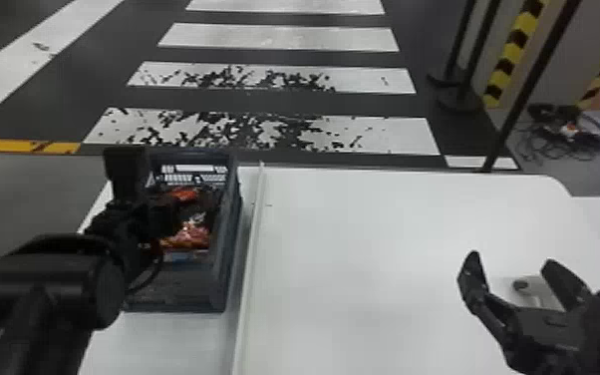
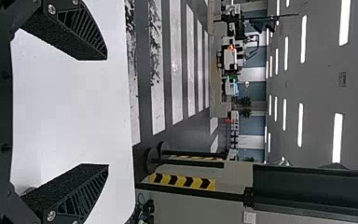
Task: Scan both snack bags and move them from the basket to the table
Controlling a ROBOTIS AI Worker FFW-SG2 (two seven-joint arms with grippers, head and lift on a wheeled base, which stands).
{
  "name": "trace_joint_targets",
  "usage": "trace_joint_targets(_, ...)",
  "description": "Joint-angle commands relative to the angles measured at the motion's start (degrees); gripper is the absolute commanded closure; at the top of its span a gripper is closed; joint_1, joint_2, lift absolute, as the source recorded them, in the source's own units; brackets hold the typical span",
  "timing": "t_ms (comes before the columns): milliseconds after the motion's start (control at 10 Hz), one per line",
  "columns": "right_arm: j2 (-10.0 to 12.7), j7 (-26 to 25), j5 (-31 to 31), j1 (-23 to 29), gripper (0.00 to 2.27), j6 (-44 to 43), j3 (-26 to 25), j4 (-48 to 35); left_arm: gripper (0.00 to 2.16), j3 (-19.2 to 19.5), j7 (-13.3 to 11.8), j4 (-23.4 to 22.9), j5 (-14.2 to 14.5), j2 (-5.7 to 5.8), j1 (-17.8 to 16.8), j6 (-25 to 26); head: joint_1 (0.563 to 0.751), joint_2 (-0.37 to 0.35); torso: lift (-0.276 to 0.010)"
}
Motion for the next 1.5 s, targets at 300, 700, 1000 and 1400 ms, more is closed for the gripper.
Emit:
trace_joint_targets(300,0.08,-0.19,2.89,1.16,0.11,-0.15,1.84,-0.17,0.18,-0.53,0.98,5.04,0.10,-0.59,-3.14,1.15,0.695,0.001,-0.098)
trace_joint_targets(700,0.00,-0.54,2.89,1.34,0.11,-0.15,2.55,-0.43,0.18,0.34,1.42,5.57,0.36,-0.50,-4.10,8.71,0.695,0.025,-0.098)
trace_joint_targets(1000,-0.27,-0.63,2.98,1.78,0.11,-0.33,2.72,-0.61,0.20,1.58,0.45,6.28,0.80,-0.41,-4.19,10.65,0.695,0.034,-0.098)
trace_joint_targets(1400,-0.35,-0.71,2.98,2.83,0.11,-0.50,2.72,-1.40,1.66,2.28,0.98,7.07,0.45,-0.85,-2.96,9.06,0.695,0.041,-0.098)
